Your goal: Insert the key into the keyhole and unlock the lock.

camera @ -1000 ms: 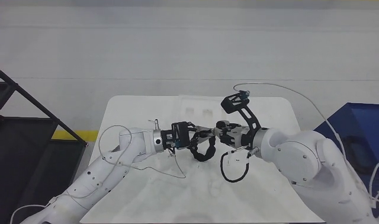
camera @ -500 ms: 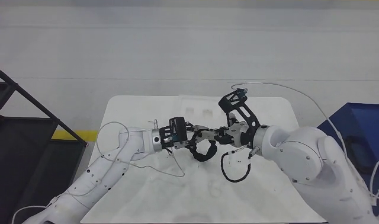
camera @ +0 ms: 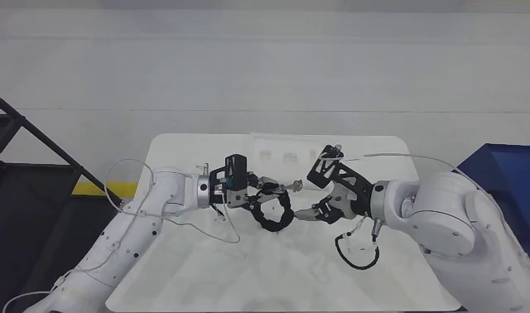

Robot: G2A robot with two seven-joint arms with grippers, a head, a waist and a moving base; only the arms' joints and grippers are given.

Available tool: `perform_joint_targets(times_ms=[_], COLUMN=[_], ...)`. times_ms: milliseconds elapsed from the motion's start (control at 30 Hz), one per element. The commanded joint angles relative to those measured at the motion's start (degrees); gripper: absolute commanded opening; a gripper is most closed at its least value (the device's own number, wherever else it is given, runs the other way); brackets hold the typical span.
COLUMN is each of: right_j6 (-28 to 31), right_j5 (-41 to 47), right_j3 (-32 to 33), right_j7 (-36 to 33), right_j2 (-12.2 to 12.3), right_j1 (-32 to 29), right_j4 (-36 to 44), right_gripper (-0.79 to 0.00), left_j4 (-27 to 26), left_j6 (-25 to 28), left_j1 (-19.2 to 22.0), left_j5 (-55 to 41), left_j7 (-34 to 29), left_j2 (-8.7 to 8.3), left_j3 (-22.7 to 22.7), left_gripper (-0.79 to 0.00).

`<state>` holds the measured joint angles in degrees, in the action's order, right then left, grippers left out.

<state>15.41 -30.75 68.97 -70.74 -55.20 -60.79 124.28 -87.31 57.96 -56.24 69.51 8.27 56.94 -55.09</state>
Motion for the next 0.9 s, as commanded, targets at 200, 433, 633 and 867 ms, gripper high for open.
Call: perform_joint_targets(times_ms=[200,433,633,867], right_j6=[3.01,3.01,10.62,22.00], right_j5=[0.37,0.37,-0.46,-0.44], right_j3=[1.52,1.52,0.02,-4.38], right_j7=[-0.23,-0.23,1.61,3.86], right_j2=[0.45,0.45,0.65,1.42], right_j1=[-1.28,-1.28,-1.62,1.23], right_j4=[0.28,0.28,0.75,-1.29], right_gripper=[0.000,0.000,0.000,0.000], left_j4=[-3.58,-6.53,-6.95,-6.36], left_j6=[0.04,0.04,0.04,0.04], left_j1=[0.20,1.10,2.02,3.80], left_j5=[-11.17,-17.49,-21.33,-24.64], left_j7=[-12.58,-19.13,-23.52,-26.97], left_j2=[-1.72,-3.15,-3.75,-3.94], left_j3=[-0.37,-1.21,-0.46,0.86], left_gripper=[-0.785,-0.785,-0.785,-0.785])
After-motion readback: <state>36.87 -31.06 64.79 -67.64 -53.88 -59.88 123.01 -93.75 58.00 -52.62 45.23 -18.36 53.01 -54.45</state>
